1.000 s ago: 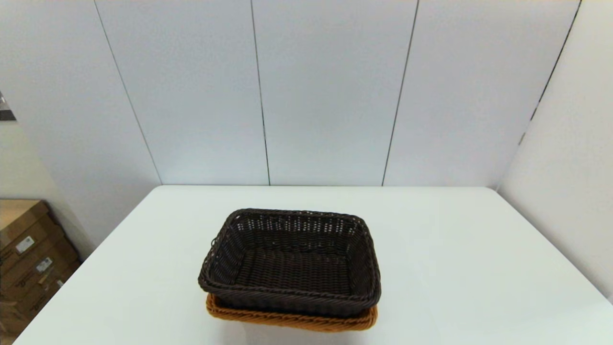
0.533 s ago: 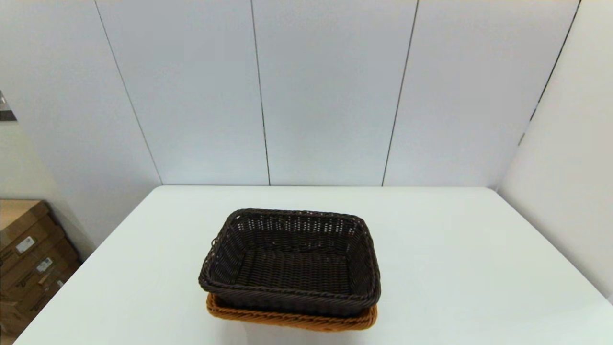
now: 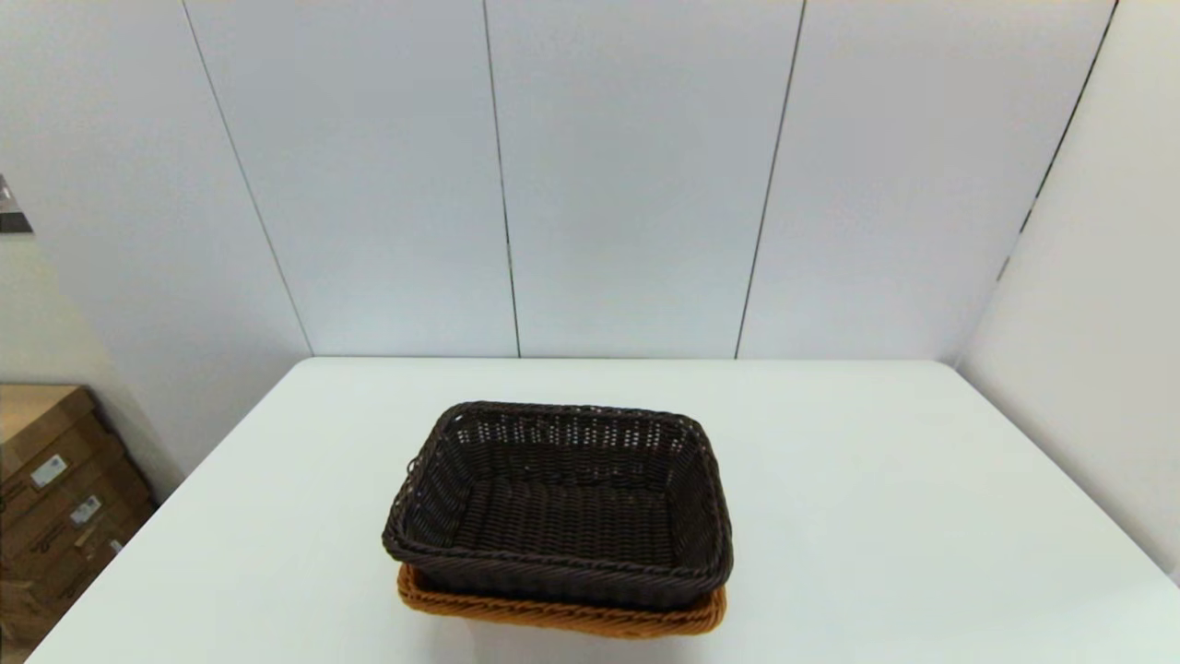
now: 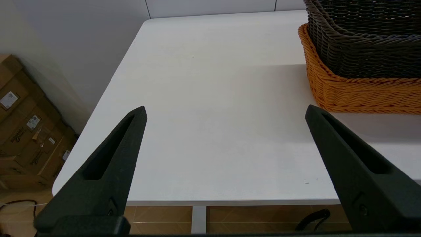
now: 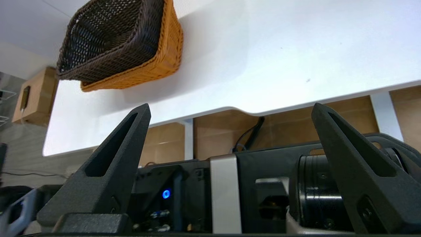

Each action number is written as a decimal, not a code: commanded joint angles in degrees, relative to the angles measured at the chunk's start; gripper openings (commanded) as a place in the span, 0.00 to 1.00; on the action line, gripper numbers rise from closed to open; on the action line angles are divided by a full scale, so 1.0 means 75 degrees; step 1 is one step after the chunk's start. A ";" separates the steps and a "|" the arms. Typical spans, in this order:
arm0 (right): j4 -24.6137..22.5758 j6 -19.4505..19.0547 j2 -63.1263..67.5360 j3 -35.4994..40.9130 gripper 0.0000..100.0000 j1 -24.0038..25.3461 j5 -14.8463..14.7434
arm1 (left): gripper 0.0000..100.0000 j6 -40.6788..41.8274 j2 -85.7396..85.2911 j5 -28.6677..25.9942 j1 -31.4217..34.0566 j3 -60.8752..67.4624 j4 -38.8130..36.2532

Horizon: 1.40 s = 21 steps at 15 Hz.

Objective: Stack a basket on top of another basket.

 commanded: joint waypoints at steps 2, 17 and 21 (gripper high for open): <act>-0.0784 -0.0541 -0.1233 0.1130 1.00 0.0113 -0.0271 | 1.00 -0.0002 -0.0003 0.0002 0.0001 0.0013 0.0011; -0.4569 -0.3049 -0.1749 0.3826 1.00 0.0125 -0.1209 | 1.00 -0.0013 -0.0003 0.0002 0.0001 0.0001 0.0011; -0.5636 -0.4385 -0.1749 0.4622 1.00 0.0125 -0.1795 | 1.00 -0.0013 -0.0003 0.0002 0.0001 0.0001 0.0011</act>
